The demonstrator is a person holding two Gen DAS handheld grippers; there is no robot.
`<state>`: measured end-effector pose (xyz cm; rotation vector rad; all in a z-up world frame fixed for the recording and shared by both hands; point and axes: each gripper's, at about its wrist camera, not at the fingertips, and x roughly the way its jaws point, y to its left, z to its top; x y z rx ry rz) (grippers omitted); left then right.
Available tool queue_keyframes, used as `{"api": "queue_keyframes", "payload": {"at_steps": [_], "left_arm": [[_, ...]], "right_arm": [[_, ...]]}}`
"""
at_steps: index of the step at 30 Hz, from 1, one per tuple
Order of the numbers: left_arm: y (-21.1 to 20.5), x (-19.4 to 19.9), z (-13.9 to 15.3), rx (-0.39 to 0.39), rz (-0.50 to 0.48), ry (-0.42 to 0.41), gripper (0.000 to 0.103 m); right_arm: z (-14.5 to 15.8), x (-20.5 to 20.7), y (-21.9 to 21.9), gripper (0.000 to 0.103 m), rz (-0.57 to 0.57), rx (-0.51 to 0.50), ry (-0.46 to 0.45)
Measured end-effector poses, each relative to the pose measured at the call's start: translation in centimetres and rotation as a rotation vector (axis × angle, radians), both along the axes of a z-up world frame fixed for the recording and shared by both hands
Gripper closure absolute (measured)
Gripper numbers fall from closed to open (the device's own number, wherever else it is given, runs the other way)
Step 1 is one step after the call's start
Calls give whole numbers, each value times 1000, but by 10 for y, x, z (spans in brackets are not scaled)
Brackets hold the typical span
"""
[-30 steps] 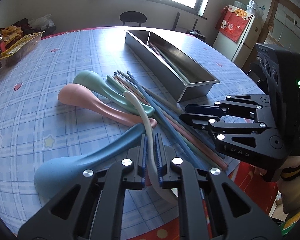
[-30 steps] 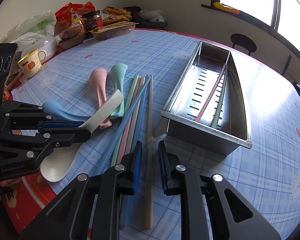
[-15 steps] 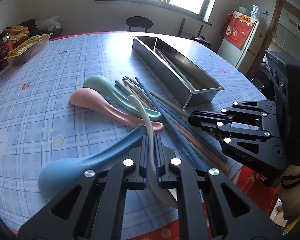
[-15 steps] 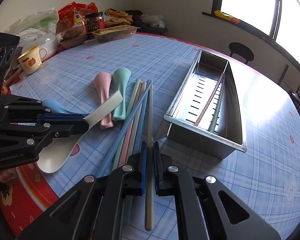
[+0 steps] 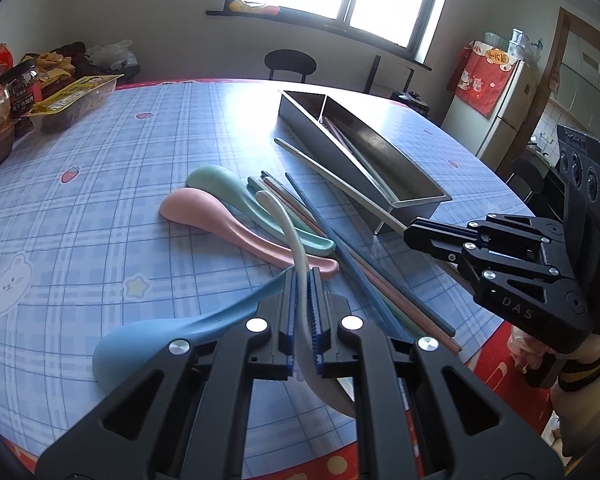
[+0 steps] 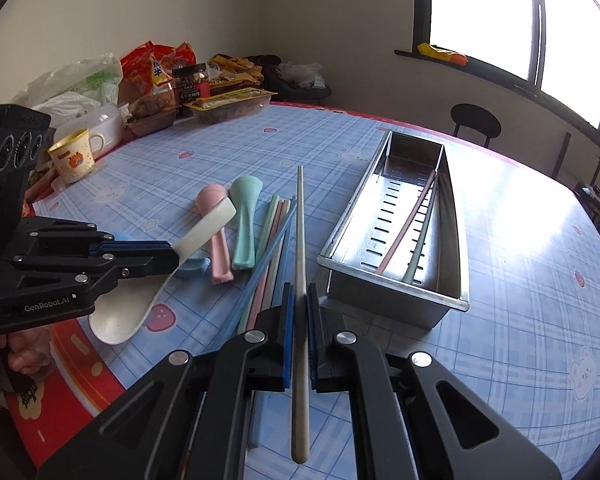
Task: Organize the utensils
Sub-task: 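Lift the white spoon with the left tool while the right tool lifts the beige chopstick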
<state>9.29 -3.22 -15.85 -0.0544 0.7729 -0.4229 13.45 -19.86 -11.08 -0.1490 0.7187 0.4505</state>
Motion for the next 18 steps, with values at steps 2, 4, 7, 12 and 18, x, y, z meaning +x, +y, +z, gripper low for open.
{"api": "queue_keyframes", "payload": {"at_steps": [2, 4, 7, 12, 18], "left_arm": [[1, -2, 2, -2, 3, -13, 92], [3, -3, 4, -15, 3, -22, 92], [8, -3, 4, -54, 11, -9, 92], [12, -4, 13, -56, 18, -13, 92], [11, -3, 36, -46, 13, -55, 92]], "right_arm": [[2, -1, -5, 97, -10, 24, -5], [4, 0, -10, 97, -17, 55, 0], [6, -1, -15, 97, -22, 86, -2], [11, -4, -24, 97, -40, 127, -17], [18, 3, -44, 97, -119, 209, -9]]}}
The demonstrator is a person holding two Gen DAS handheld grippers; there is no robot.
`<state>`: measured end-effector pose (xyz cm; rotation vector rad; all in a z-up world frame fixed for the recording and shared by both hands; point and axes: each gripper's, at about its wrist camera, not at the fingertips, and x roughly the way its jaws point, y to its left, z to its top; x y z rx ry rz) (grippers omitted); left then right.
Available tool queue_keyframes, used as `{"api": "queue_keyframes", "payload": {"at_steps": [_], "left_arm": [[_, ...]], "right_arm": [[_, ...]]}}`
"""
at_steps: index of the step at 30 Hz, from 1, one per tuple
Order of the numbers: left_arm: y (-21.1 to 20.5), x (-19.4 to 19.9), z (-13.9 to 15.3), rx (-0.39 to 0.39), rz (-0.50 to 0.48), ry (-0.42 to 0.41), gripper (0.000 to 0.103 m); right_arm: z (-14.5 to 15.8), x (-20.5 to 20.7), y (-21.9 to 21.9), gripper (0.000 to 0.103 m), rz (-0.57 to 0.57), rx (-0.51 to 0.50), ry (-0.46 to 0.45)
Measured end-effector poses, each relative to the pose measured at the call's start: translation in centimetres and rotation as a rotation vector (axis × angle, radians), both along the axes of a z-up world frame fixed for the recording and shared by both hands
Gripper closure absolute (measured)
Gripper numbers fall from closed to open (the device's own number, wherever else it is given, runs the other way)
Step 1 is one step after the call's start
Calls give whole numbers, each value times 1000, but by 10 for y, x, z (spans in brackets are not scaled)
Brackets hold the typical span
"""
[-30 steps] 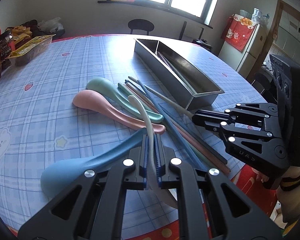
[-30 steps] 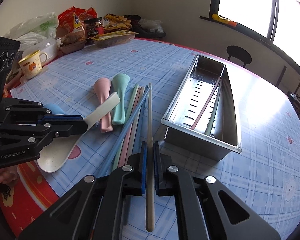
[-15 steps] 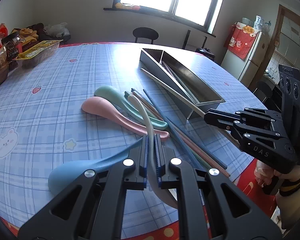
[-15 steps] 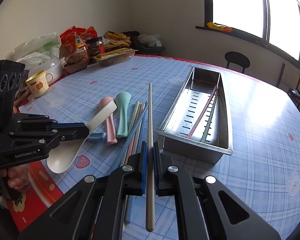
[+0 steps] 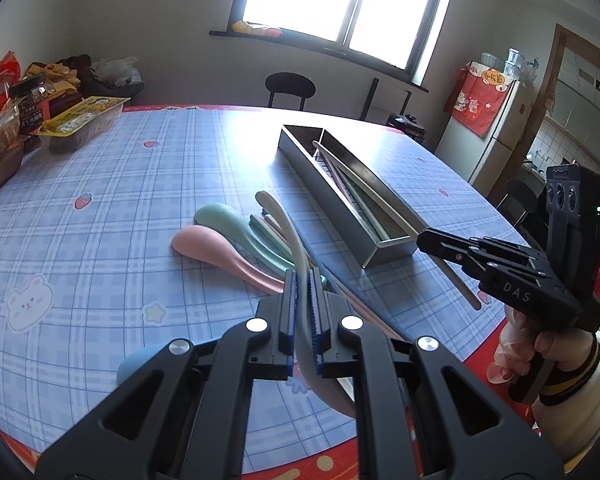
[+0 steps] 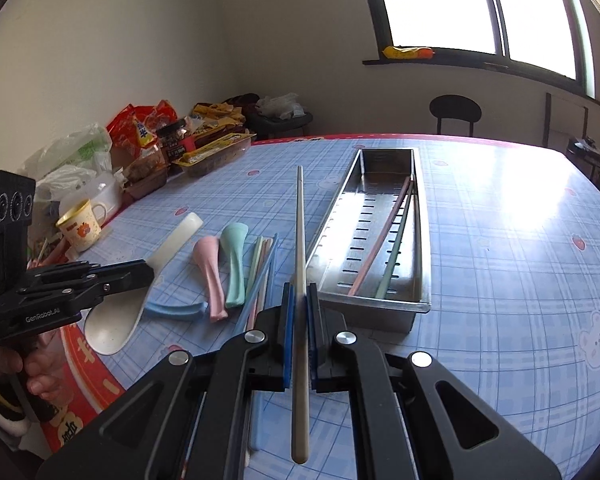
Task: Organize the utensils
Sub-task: 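Lift the white spoon with the left tool while the right tool lifts the beige chopstick, then lower the spoon and chopstick into the steel tray and open both tools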
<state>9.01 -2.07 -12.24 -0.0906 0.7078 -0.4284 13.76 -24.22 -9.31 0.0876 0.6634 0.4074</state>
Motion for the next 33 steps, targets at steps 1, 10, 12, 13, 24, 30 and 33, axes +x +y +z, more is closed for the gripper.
{"api": "queue_keyframes", "payload": {"at_steps": [1, 10, 12, 13, 24, 30, 33], "left_arm": [[0, 1, 3, 0, 1, -4, 92], [-15, 27, 22, 4, 1, -5, 92], [-22, 37, 28, 17, -2, -8, 92], [-25, 41, 31, 23, -3, -12, 92], [-67, 104, 47, 42, -45, -5, 92], [-96, 148, 45, 19, -85, 27, 92], [-108, 171, 38, -2, -89, 68, 92]], "right_arm": [[0, 2, -3, 97, -17, 14, 4], [7, 44, -20, 97, -114, 136, 31], [12, 56, -23, 97, -138, 149, 26], [17, 61, -23, 97, -149, 150, 8], [15, 103, -52, 97, -201, 276, 37], [1, 112, -63, 97, -246, 316, 84], [-5, 117, -66, 97, -259, 342, 111]]}}
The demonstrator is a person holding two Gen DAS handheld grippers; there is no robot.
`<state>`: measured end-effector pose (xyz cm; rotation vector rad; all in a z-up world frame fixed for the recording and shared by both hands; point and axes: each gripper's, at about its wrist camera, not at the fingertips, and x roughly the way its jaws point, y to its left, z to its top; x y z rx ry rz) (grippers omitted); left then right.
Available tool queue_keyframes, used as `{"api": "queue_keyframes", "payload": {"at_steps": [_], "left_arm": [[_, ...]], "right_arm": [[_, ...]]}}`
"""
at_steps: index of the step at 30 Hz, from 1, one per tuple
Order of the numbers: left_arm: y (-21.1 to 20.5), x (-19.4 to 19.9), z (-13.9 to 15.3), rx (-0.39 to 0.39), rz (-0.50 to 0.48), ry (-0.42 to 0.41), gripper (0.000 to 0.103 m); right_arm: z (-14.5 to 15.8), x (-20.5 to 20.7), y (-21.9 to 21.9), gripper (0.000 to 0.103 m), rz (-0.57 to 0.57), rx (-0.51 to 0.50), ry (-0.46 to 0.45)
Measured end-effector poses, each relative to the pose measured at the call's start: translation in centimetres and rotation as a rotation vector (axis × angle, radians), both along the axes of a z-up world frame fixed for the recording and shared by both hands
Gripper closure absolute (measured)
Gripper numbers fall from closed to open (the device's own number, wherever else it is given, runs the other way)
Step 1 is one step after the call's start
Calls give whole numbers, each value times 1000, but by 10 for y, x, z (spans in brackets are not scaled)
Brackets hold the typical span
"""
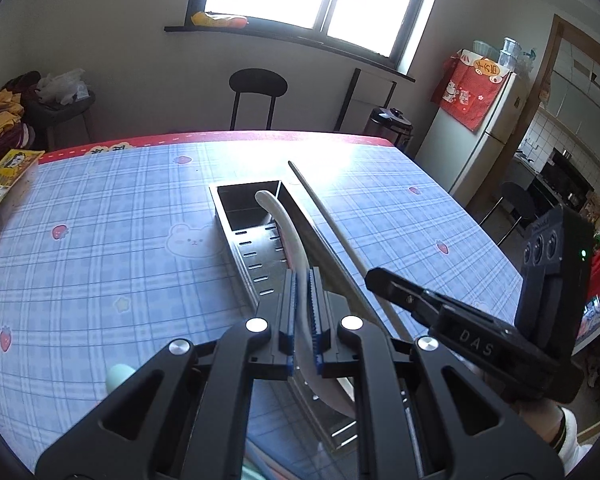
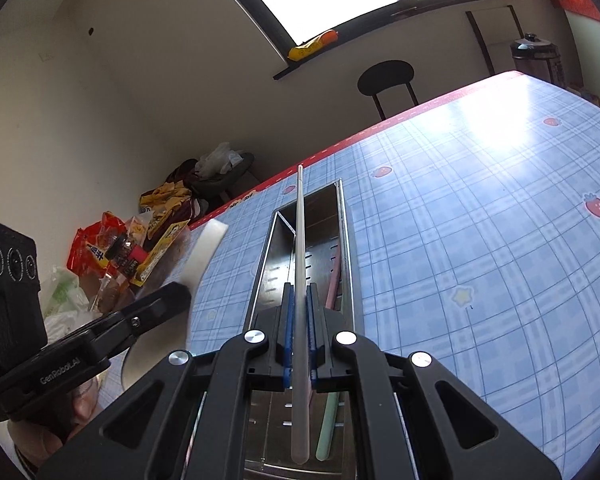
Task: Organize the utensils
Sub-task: 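Lower the spoon and chopstick into the steel tray and open both tools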
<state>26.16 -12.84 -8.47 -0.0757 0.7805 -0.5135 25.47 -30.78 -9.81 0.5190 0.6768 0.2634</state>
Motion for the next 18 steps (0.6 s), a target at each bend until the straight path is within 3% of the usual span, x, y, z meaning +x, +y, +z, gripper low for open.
{"api": "queue_keyframes", "payload": {"at_steps": [7, 18], "left_arm": [[-18, 36, -30, 37, 14, 73, 92], [-26, 68, -51, 142, 50, 89, 92]], "right_arm": [[-16, 7, 4, 97, -24, 10, 66], [-26, 13, 12, 96, -31, -1, 96]]}}
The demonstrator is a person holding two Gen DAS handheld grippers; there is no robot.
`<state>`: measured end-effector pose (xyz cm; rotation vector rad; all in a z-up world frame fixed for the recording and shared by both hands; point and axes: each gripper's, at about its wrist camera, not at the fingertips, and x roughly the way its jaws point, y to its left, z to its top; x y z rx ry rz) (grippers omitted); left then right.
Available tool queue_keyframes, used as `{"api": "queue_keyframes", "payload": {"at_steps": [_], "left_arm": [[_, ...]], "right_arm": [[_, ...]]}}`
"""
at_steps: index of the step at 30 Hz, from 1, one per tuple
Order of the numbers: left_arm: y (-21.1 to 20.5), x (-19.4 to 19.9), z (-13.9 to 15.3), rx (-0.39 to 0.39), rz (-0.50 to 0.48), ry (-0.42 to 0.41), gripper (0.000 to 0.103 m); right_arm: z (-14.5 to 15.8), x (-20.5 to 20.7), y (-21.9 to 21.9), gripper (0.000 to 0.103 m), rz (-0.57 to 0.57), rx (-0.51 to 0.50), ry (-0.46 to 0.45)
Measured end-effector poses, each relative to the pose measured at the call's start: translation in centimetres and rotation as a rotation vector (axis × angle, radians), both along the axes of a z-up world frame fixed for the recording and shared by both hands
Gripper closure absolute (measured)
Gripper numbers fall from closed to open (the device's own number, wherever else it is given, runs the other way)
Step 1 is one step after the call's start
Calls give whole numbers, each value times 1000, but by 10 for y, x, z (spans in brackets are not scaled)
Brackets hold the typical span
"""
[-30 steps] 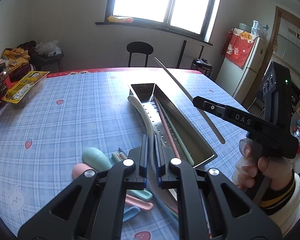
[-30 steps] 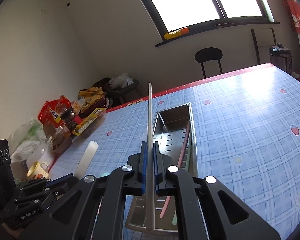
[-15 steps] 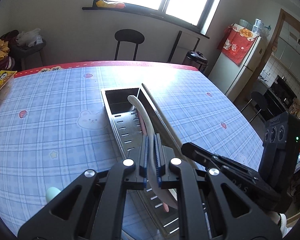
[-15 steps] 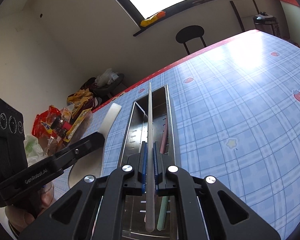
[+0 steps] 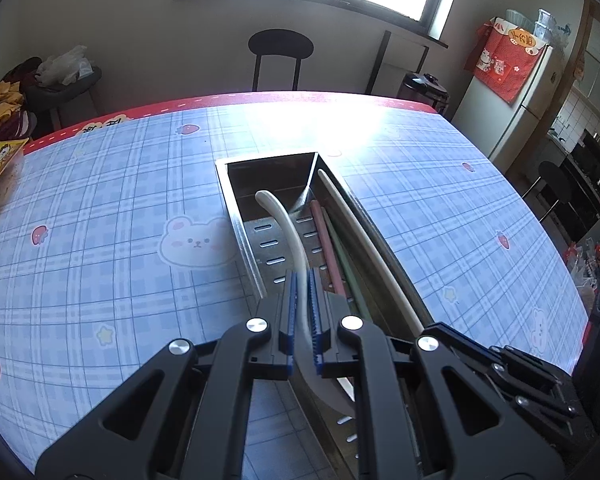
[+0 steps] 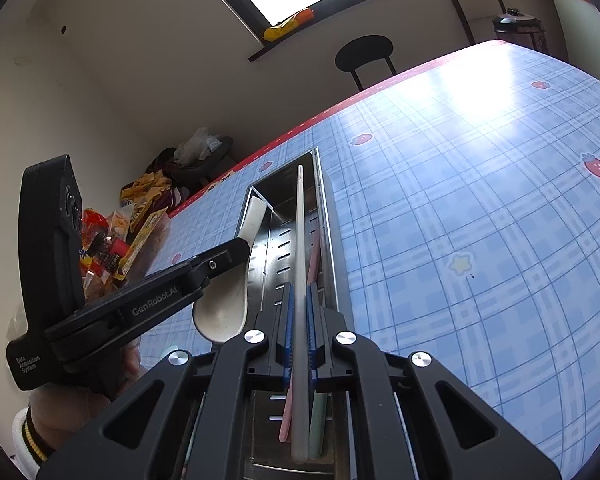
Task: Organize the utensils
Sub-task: 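Lower the spoon and chopstick into the steel tray and open both tools, then withdraw both tools from the tray back toward the utensil pile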
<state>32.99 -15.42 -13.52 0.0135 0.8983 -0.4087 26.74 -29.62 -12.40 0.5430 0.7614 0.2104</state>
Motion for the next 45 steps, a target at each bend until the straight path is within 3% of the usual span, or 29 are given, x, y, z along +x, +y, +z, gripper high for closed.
{"api": "queue_keyframes", "payload": {"at_steps": [18, 20, 22, 24, 25, 27, 30, 31, 33, 35, 45], "left_arm": [[-21, 36, -10, 88, 30, 1, 92], [-18, 34, -8, 68, 30, -3, 85], [-13, 29, -2, 40, 24, -11, 79], [-6, 21, 8, 39, 23, -42, 72], [-3, 16, 14, 41, 20, -64, 65], [7, 4, 26, 43, 16, -111, 54], [24, -18, 44, 22, 14, -167, 29], [31, -26, 49, 12, 19, -182, 17], [45, -42, 57, -7, 25, -200, 16], [58, -60, 62, -10, 32, -208, 5], [127, -153, 48, 24, 101, -226, 6]], "right_arm": [[-3, 6, -1, 94, -10, -7, 7], [0, 5, -3, 93, -14, -13, -3], [5, 1, -4, 85, -16, -16, -19], [10, -3, -4, 68, -24, -35, -41], [13, -5, -3, 65, -27, -51, -53], [18, -8, -2, 47, -33, -85, -76], [23, -13, 0, 27, -38, -122, -101], [24, -14, 1, 25, -37, -137, -106], [27, -17, 3, 15, -28, -153, -119], [29, -21, 6, 7, -10, -168, -128], [42, -45, 45, 6, 113, -302, -230]]}}
